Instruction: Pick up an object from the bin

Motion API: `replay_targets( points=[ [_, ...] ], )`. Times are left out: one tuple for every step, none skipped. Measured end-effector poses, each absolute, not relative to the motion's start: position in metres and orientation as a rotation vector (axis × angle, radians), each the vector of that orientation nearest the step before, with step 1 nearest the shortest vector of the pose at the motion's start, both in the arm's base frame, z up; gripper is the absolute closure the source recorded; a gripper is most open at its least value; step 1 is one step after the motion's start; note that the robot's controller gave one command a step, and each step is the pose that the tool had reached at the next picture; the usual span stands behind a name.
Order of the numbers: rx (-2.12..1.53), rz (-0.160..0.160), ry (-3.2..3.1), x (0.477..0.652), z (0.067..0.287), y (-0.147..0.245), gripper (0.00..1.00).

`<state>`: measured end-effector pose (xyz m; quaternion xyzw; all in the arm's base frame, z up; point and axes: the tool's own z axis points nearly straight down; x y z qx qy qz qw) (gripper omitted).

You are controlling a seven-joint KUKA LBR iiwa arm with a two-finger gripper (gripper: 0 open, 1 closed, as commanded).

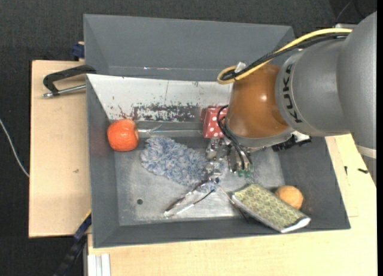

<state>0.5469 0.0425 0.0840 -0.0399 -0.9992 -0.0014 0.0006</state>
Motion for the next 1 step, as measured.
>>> replay_targets(
  points=[
    [-0.126,-0.005,-3.138,0.5470,0.0840,0.0425,1.00]
  ],
)
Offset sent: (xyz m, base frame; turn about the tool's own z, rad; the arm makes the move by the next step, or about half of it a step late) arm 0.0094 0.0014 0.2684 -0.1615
